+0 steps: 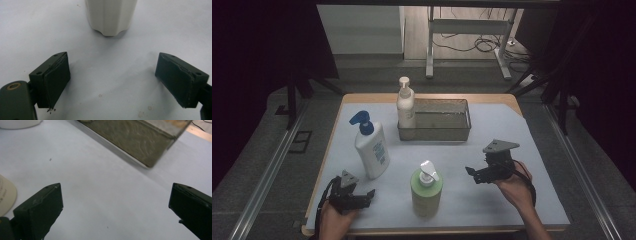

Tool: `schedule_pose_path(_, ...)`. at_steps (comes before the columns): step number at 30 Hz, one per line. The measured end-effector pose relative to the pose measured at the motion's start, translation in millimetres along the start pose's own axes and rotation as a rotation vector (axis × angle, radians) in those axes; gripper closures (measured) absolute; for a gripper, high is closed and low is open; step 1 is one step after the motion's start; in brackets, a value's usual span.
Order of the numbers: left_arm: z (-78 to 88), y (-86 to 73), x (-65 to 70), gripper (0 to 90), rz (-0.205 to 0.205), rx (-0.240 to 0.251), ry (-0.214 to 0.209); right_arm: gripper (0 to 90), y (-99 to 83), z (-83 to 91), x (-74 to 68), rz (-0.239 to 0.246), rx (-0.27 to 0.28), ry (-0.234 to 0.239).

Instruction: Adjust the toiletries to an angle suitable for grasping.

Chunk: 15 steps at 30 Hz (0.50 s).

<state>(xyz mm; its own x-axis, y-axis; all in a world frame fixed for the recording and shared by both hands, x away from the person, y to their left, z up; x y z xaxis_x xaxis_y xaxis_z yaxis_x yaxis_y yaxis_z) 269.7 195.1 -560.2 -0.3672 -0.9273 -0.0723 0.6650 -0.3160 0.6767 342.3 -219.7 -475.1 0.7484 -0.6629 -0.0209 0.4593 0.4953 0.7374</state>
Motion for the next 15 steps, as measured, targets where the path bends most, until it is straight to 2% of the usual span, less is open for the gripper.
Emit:
schedule_pose_path(3,0.0,0.0,0.0,12.2,0.000,0.000,0.000,0.0,-10.0,0.5,0.3,-0.016,-0.004,-0.009)
schedule_pose_path(5,0.0,0.0,-0.1,12.2,0.000,0.000,0.001,0.0,-17.5,1.1,-0.4,-0.035,0.008,0.003)
schedule_pose_path(10,0.0,0.0,0.0,12.2,0.000,0.000,0.000,0.0,-33.4,-1.6,-0.9,-0.049,0.014,0.013)
schedule_pose_path(15,0.0,0.0,-0.2,12.2,-0.002,0.000,0.001,0.0,-52.7,-11.0,0.5,-0.062,-0.021,0.012)
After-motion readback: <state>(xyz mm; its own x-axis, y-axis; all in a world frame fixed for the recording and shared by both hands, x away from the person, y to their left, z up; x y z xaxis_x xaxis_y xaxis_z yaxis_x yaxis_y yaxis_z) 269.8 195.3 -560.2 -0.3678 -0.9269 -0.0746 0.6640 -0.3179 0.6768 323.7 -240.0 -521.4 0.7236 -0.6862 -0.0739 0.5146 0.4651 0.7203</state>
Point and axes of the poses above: each handheld gripper's, and its own axes: z roughly backward along the jaws, y roughly out of its top, x roughly to its right, the point moved 5 cm from there along -z, roughly forward along the jaws, and after that the axes turned 8 degrees about y, right-handed, at the moved point
